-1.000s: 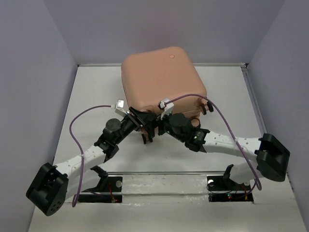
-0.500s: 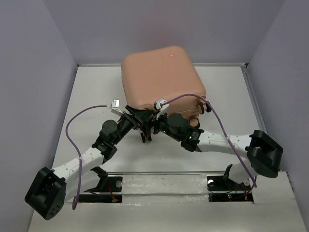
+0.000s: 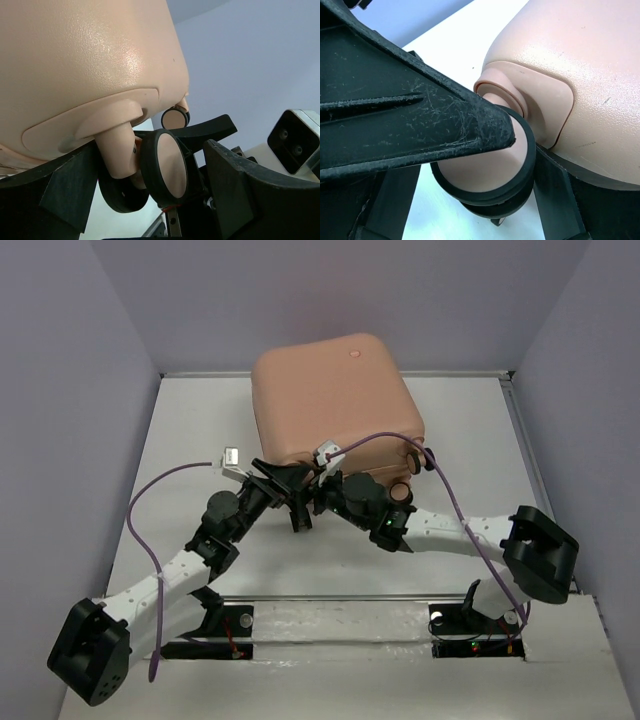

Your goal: Pack the luggage

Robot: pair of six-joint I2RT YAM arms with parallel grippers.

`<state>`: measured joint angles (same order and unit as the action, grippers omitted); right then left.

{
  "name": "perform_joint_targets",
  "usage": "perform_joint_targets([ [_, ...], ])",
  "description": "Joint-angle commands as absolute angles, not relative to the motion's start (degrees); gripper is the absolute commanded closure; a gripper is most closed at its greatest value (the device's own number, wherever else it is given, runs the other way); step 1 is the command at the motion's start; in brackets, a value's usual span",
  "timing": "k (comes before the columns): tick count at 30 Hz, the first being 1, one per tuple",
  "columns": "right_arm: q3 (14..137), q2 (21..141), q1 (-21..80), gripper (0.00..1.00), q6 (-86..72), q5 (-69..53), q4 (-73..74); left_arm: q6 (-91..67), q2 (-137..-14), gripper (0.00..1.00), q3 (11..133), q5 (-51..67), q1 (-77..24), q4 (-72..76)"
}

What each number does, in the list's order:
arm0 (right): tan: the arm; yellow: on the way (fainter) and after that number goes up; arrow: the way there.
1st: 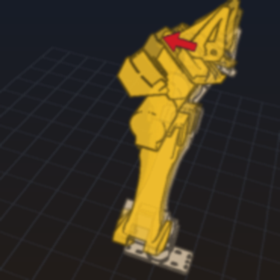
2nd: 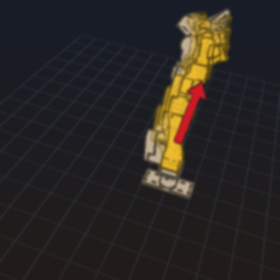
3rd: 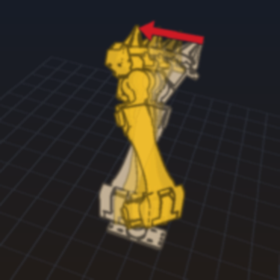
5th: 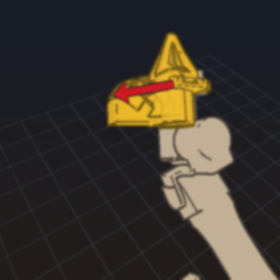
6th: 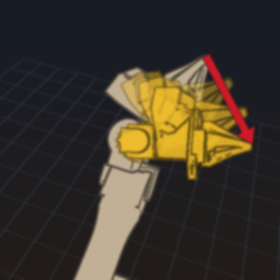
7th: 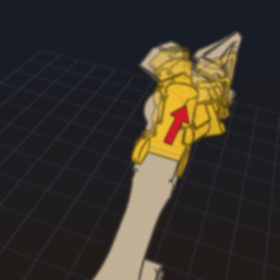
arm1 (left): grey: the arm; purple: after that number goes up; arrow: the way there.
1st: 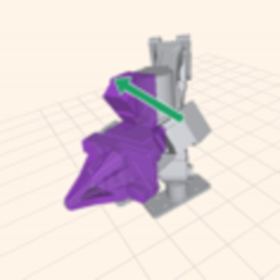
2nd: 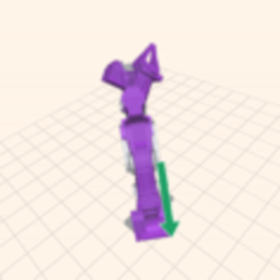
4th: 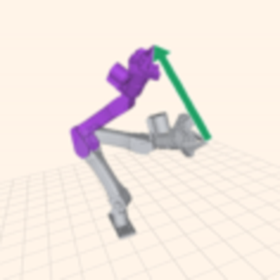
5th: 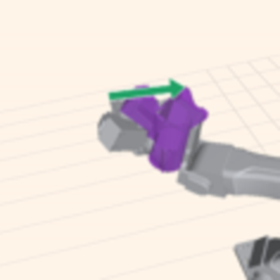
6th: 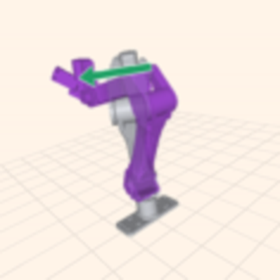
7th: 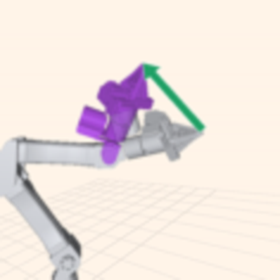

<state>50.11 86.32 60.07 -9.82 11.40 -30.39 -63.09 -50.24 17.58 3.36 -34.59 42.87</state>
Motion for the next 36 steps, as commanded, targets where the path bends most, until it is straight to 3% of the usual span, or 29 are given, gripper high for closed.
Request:
perform_joint_targets([
  [1,56.86,87.36,58.36,0.09,-9.23,22.06,-41.04,-55.64,-48.08,0.1,16.44,11.25,-37.44,43.86],
  [9,59.59,90.26,58.36,0.11,-8.35,22.67,-43.77,-55.02,-48.43,0.1,16.26,10.2,-37.44,42.54],
  [12,58.89,90.62,58.36,0.36,-8.88,23.47,-45.43,-54.06,-47.73,0.1,16.43,8.97,-37.44,40.44],
  [13,58.02,90.35,58.36,0.53,-9.31,23.99,-46.31,-53.1,-47.03,0.1,16.52,8.53,-37.44,38.43],
  [15,57.4,90.0,58.36,0.72,-9.4,24.78,-46.93,-51.77,-46.06,0.1,16.79,6.61,-37.44,35.79],
  [22,56.78,89.82,57.3,0.93,-10.02,24.26,-46.49,-47.29,-32.38,0.12,15.82,-9.21,-37.18,16.57],
  [24,56.95,90.17,56.78,0.93,-10.11,23.21,-46.41,-46.94,-28.85,0.16,13.46,-13.53,-37.26,13.9],
  [27,56.78,90.35,56.78,0.93,-10.63,21.8,-46.49,-46.32,-25.84,0.34,8.71,-12.32,-37.27,15.28],
  [31,57.22,90.26,56.78,0.93,-10.64,20.83,-46.32,-45.8,-34.85,0.5,5.1,-10.02,-37.35,24.76],
  [36,57.74,89.74,56.78,0.93,-11.07,19.25,-45.44,-37.63,-49.28,0.52,9.4,-11.25,-37.35,37.6],
])
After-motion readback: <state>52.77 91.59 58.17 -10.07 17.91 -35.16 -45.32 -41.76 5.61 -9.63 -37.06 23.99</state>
